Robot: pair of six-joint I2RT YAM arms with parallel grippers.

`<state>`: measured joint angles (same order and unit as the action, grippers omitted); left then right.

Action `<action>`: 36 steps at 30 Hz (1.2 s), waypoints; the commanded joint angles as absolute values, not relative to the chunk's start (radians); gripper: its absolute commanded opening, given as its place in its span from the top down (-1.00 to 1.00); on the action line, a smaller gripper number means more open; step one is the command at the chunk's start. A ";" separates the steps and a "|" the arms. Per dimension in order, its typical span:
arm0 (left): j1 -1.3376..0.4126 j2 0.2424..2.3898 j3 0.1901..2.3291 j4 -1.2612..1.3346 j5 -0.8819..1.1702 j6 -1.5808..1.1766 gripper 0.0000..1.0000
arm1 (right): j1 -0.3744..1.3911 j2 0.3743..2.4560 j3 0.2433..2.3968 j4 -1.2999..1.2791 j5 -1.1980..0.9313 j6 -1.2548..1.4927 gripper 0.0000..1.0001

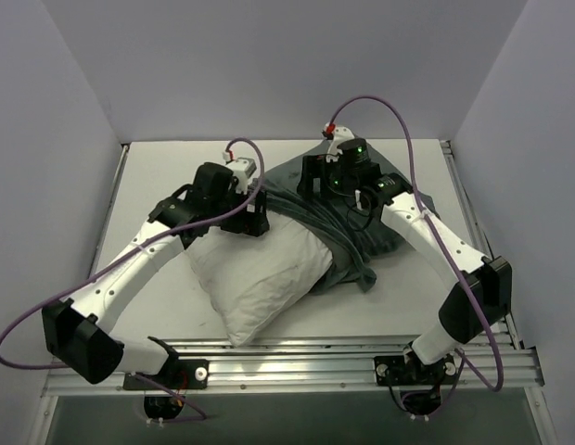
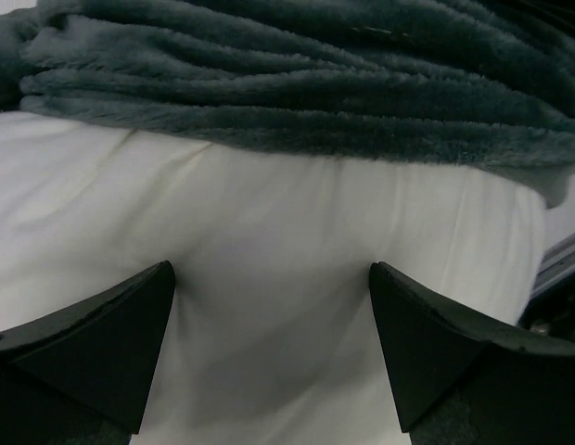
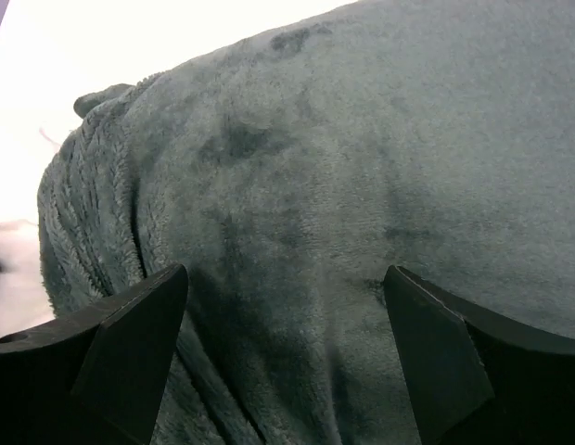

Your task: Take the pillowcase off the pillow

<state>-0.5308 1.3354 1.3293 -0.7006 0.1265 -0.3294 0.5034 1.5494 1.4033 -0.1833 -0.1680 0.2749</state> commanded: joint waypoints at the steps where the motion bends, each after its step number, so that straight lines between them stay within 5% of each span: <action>1: -0.629 1.373 1.307 -0.598 -0.017 -0.222 -0.88 | 0.541 1.560 1.477 -0.169 -0.133 0.213 -0.65; 11: -0.673 1.358 0.984 -0.408 0.098 -0.437 -0.95 | 0.623 1.657 1.597 -0.248 -0.092 0.097 -0.68; 16: -0.675 1.335 0.841 -0.322 0.097 -0.543 -0.36 | 0.675 1.736 1.637 -0.287 -0.051 0.065 -0.70; 22: -0.675 1.342 0.802 -0.291 0.080 -0.569 0.77 | 0.715 1.833 1.628 -0.348 0.076 0.058 -0.72; 25: -0.676 1.339 0.824 -0.320 0.058 -0.563 0.95 | 0.713 1.861 1.602 -0.353 0.183 0.071 -0.45; 29: -0.675 1.278 0.880 -0.412 0.009 -0.549 0.95 | 0.687 1.875 1.614 -0.367 0.319 0.093 0.55; 30: -0.676 1.266 0.899 -0.438 0.000 -0.546 0.95 | 0.674 1.873 1.618 -0.368 0.342 0.100 0.96; 36: -0.676 1.151 1.053 -0.690 -0.095 -0.543 0.95 | 0.477 1.861 1.710 -0.373 0.471 0.165 1.00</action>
<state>-0.6693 1.2171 0.9916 -0.3500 -0.0250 -0.5495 0.6415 1.8469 1.6539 -0.2817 0.2359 0.1349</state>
